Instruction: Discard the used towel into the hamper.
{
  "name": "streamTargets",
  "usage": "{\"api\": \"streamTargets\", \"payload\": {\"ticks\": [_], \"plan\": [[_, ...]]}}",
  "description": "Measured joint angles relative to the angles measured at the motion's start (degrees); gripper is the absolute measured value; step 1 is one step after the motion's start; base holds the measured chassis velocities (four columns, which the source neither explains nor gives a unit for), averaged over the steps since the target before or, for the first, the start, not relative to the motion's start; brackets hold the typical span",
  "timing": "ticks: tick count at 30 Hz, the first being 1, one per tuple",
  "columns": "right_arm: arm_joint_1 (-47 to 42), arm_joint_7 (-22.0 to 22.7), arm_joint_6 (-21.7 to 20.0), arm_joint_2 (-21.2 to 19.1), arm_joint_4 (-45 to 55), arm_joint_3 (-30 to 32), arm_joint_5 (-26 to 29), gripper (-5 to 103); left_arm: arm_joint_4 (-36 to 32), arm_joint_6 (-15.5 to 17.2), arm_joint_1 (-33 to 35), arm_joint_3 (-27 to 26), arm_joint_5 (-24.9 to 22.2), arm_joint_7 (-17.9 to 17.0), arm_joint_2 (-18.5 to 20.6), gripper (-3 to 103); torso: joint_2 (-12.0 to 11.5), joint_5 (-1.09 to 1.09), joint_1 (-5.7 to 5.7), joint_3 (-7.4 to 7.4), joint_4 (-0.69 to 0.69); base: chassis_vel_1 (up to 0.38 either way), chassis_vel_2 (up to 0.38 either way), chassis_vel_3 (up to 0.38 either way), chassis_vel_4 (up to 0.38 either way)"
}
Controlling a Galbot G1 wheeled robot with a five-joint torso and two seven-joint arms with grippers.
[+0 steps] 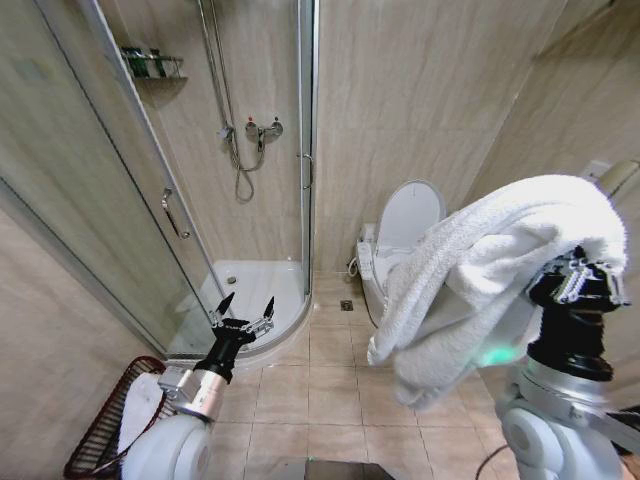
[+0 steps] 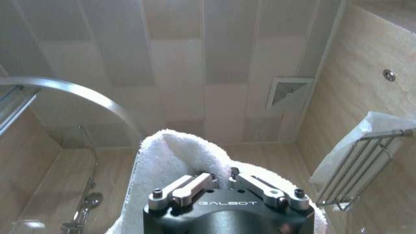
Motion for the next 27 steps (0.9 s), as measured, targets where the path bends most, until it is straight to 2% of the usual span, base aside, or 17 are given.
{"api": "streamTargets", "payload": {"ticks": [7,19,27], "plan": [[-0.1,-0.2,0.1,-0.1,0.0,0.0,0.1,3,0.0,0.0,0.0,0.0,0.0,0.0,0.0,100,-0.2,0.0,-0.12,-0.13,0.0,0.0,0.0,0.0,0.0],[0.1,0.1,-0.1,-0.3,0.0,0.2,0.2,3,0.0,0.0,0.0,0.0,0.0,0.0,0.0,100,-3.9,0.0,-1.81,-2.1,0.0,0.0,0.0,0.0,0.0],[0.2,0.2,0.1,-0.2,0.0,0.2,0.5,3,0.0,0.0,0.0,0.0,0.0,0.0,0.0,100,-4.2,0.0,-1.94,-2.26,0.0,0.0,0.0,0.0,0.0]]}}
